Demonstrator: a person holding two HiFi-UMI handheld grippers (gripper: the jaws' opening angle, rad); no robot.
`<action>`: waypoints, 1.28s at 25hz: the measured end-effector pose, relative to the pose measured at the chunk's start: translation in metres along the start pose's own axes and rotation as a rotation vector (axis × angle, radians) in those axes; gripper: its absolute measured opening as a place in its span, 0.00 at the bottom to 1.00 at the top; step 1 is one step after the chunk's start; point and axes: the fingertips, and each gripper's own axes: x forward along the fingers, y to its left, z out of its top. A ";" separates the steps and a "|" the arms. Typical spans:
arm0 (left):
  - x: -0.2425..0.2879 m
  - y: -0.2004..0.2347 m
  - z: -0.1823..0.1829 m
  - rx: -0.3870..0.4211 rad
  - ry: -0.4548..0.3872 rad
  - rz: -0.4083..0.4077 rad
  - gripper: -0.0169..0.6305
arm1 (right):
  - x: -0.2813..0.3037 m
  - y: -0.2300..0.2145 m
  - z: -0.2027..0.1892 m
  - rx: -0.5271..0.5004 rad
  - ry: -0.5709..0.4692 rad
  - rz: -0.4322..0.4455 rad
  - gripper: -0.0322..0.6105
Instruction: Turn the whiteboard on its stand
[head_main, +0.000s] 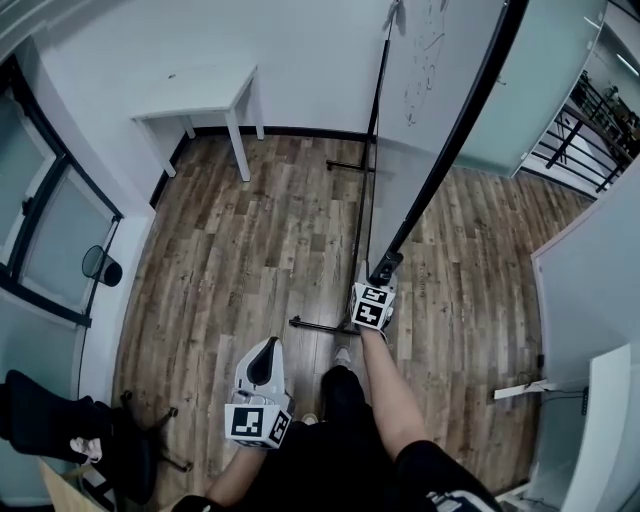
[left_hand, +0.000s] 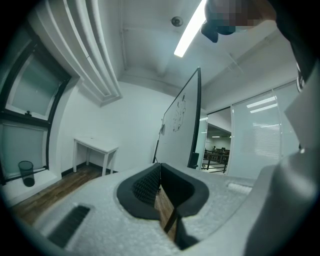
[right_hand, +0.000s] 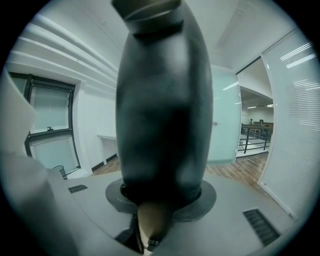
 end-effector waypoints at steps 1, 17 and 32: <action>-0.012 0.002 -0.001 0.003 -0.001 0.001 0.05 | -0.008 0.004 -0.004 -0.001 -0.002 0.000 0.25; -0.124 0.000 -0.004 -0.001 0.016 0.011 0.05 | -0.111 0.035 -0.042 -0.007 0.001 0.021 0.25; -0.199 -0.053 -0.016 0.001 0.018 0.008 0.05 | -0.224 0.025 -0.081 -0.023 0.004 0.048 0.25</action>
